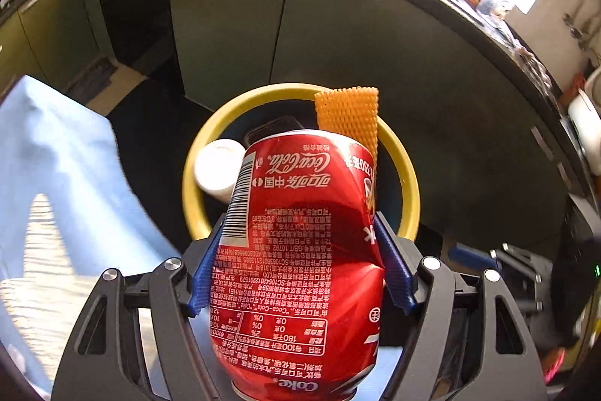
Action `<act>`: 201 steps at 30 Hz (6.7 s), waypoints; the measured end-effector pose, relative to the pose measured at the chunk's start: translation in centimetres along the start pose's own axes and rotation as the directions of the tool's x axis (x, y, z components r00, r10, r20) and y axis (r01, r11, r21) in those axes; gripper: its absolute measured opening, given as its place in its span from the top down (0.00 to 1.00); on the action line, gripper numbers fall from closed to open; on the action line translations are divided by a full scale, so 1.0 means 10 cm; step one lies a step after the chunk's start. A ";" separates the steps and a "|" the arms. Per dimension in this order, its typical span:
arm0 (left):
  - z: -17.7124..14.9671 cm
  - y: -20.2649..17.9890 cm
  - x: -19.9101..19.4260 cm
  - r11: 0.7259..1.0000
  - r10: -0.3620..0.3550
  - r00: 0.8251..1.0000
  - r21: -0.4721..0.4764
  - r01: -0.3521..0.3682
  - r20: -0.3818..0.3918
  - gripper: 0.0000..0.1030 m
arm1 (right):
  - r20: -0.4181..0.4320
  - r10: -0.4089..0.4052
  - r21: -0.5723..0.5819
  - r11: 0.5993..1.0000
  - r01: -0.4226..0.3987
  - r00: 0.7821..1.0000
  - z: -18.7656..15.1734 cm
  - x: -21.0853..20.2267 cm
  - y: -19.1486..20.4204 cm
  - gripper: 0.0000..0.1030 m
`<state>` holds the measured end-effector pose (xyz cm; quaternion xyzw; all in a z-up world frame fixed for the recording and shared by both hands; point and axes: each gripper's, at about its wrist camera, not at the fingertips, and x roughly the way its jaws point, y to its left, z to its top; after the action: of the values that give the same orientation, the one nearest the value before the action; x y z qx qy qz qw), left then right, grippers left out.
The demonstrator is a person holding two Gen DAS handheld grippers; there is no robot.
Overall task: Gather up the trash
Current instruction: 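Carry the red can over the bin and open the left gripper, then grasp the crumpled silver snack wrapper with the right gripper, then carry the snack wrapper over the bin and open the right gripper, then lower the left gripper onto the white paper towel and grasp it, then carry the paper towel over the bin and open the left gripper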
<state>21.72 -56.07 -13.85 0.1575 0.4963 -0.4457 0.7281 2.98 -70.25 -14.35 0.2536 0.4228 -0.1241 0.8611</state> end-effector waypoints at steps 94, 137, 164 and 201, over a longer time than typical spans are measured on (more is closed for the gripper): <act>-3.80 1.91 -3.32 0.729 0.639 0.660 -0.585 -0.357 0.394 0.05 | -0.152 0.248 -0.511 0.809 -0.291 0.957 0.07 0.13 3.16 0.61; -3.08 1.49 -2.79 0.816 0.550 0.747 -0.430 -0.386 0.374 0.05 | 0.050 -0.002 -0.035 0.999 0.004 0.999 1.23 0.23 0.77 0.40; -2.26 2.40 -1.78 0.741 0.543 0.835 -0.520 -0.426 0.090 0.05 | 0.021 0.175 -0.181 0.969 -0.168 0.984 -0.11 -0.13 1.27 0.35; -1.13 0.37 -2.19 0.965 0.236 0.880 0.006 -0.262 0.413 0.95 | 0.111 0.142 -0.060 0.989 -0.136 0.984 -0.13 -0.34 0.57 0.35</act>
<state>15.70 -35.64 -0.88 0.1456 0.2948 -0.3867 0.8616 2.48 -64.76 -10.42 0.2526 0.3568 -0.0669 0.8969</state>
